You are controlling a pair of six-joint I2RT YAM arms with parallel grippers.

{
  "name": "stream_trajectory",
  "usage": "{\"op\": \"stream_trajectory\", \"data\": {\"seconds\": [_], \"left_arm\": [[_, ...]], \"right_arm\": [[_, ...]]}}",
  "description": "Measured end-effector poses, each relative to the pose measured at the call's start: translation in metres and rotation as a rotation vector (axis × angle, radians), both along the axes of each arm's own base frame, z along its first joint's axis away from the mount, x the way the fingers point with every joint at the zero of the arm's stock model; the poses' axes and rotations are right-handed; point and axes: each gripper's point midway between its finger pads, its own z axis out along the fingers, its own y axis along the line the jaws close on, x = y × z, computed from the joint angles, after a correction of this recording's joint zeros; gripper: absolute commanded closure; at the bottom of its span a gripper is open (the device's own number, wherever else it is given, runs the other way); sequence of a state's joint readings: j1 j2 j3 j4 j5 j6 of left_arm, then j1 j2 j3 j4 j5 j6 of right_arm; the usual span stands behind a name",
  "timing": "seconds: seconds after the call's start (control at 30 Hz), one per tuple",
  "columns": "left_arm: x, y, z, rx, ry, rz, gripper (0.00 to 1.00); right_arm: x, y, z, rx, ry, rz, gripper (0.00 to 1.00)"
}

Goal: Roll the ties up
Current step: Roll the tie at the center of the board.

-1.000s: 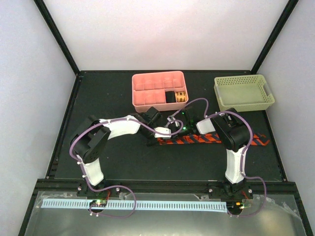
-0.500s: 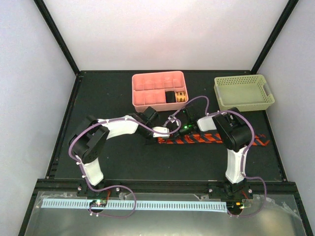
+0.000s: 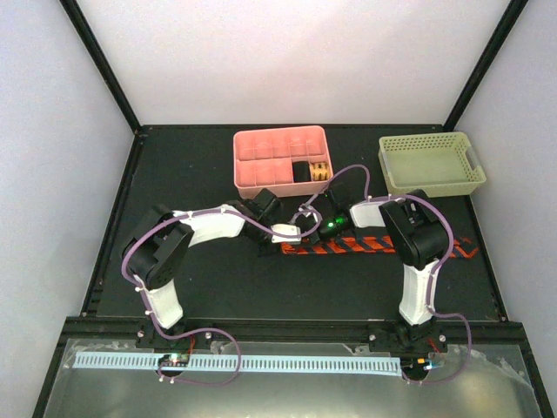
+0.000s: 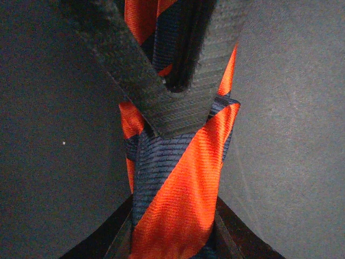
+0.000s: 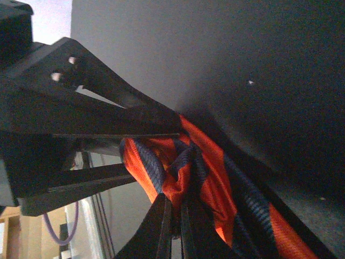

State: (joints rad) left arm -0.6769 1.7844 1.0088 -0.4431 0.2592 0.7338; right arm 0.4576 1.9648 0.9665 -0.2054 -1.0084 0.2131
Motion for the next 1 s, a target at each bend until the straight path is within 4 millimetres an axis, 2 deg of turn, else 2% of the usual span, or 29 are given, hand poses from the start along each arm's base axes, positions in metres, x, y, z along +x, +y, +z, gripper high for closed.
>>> {"op": "stream_trajectory", "data": {"seconds": [0.1,0.33,0.43,0.53,0.6,0.7,0.93,1.0], "left_arm": [[-0.001,-0.001,0.001,-0.013,0.011,-0.001,0.64],[-0.004,0.005,0.009,-0.037,0.044,0.014,0.35],[-0.002,0.007,0.023,-0.071,0.031,0.027,0.22],[0.0,0.004,0.047,-0.147,0.012,0.032,0.12],[0.0,0.002,0.06,-0.188,-0.01,0.029,0.1],[0.002,0.003,0.065,-0.2,-0.031,0.019,0.1],[-0.003,0.01,0.025,-0.102,0.043,-0.003,0.24],[-0.005,0.013,0.019,-0.081,0.052,-0.008,0.27]], "right_arm": [[0.0,-0.003,-0.004,-0.022,-0.017,0.007,0.98],[0.0,-0.008,-0.008,-0.043,-0.023,0.006,0.98],[0.0,-0.009,-0.009,-0.044,-0.022,0.006,0.98],[0.0,-0.01,-0.009,-0.042,-0.026,0.01,0.98],[0.0,-0.01,-0.01,-0.042,-0.03,0.013,0.98],[0.0,-0.01,-0.01,-0.043,-0.032,0.015,0.99],[0.0,-0.01,-0.01,-0.044,-0.034,0.015,0.98],[0.0,-0.01,-0.01,-0.044,-0.034,0.015,0.99]]}}
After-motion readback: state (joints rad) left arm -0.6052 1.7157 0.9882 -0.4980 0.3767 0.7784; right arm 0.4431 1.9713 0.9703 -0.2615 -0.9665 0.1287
